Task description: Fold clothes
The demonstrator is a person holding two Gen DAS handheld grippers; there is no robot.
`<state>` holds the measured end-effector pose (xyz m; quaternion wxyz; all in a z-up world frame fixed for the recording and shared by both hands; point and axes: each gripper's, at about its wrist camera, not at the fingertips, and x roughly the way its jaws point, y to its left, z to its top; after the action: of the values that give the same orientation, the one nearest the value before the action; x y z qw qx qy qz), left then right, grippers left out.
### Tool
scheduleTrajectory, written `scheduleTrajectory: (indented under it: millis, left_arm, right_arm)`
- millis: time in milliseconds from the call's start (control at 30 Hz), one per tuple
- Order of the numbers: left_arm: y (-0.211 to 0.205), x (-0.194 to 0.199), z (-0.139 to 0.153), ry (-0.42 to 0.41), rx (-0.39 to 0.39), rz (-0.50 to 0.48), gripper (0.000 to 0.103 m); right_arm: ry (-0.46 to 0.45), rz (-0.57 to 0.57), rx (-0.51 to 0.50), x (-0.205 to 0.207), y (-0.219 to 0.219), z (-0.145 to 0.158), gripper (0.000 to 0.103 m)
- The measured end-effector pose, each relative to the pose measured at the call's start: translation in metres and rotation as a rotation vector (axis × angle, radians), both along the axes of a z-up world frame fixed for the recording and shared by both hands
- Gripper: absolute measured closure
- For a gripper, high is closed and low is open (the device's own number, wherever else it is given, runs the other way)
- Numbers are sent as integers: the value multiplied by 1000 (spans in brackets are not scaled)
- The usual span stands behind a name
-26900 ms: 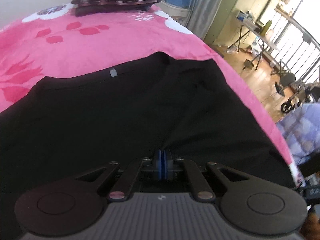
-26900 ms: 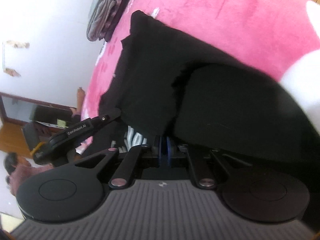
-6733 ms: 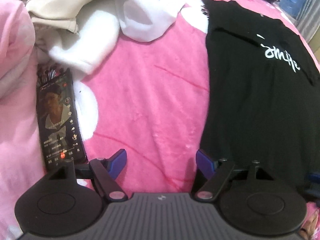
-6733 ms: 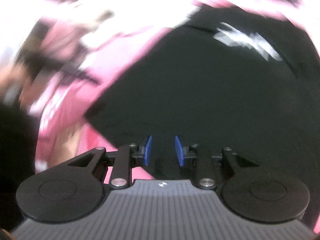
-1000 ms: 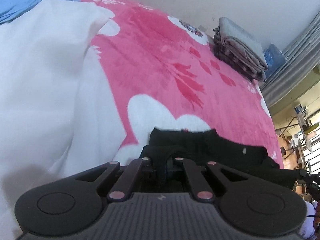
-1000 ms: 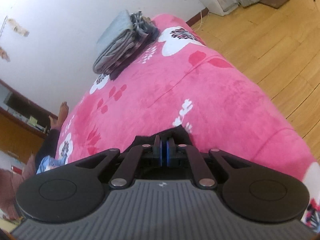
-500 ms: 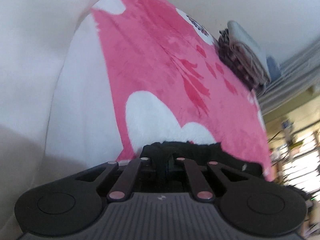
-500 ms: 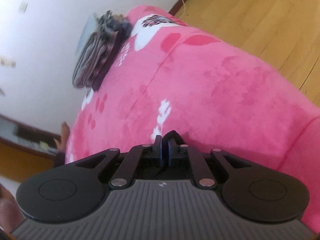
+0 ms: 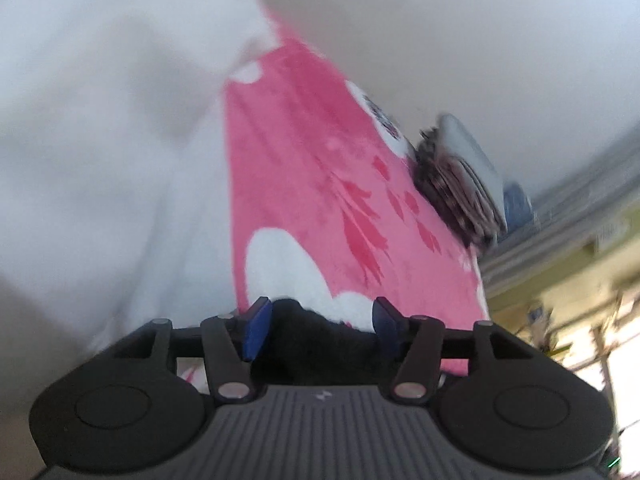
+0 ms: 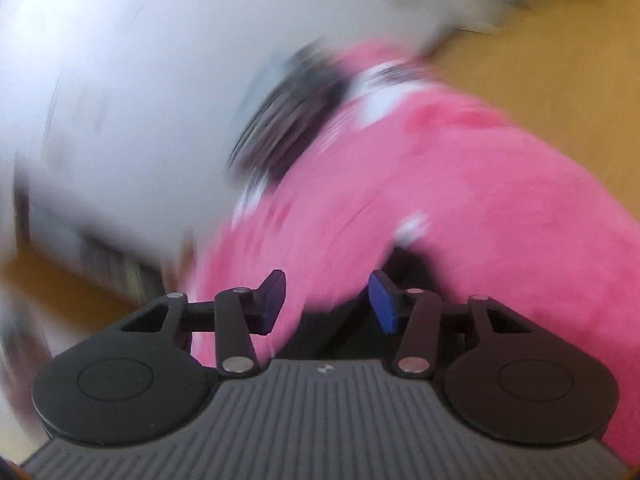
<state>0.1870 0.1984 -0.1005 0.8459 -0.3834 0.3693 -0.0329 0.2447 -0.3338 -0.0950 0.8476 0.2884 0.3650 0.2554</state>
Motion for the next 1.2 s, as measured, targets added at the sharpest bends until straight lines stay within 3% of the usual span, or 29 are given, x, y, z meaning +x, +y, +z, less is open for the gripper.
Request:
scheduleTrajectory:
  millis: [67,167,300,367,500,667,867,1000,1100,1200]
  left_arm:
    - [-10,-2,2,-3,38,-31,47]
    - [-18,1,-7,29,57,-43,47]
    - [-23,2,-11,29,85,-38,47]
    - [-24,1,-9,17,110,-39,47]
    - [-22,-5,-4,-3,158,-58,45]
    - [-14,-15,4,-27,222,-86,43]
    - [-3,-34,28,-93,347,-99,41]
    - [-31,-33,32,-96,494,-273,42]
    - [-73,-31,25,-87,669,-445,43]
    - [-93,-19,17,-77,767,-435,47]
  right_arm:
    - [-100,211,-222,-15,51,14,73]
    - [-131,403,-401,-16,116,3,83]
    - [-115,471,-549,18,175,-25,91]
    - [-137,413,-521,40,184,-20,91]
    - [-107,206,-341,71,158,-6,89]
    - [-78,110,-176,60,95,0,87]
    - [-42,-32,-177,44,13,-10,86]
    - [-29,-82,-163,32,-18,-16,84]
    - [-30,-74,-177,26,-21,-19,84]
    - [-20,-59,-179,22,-18,-25,84]
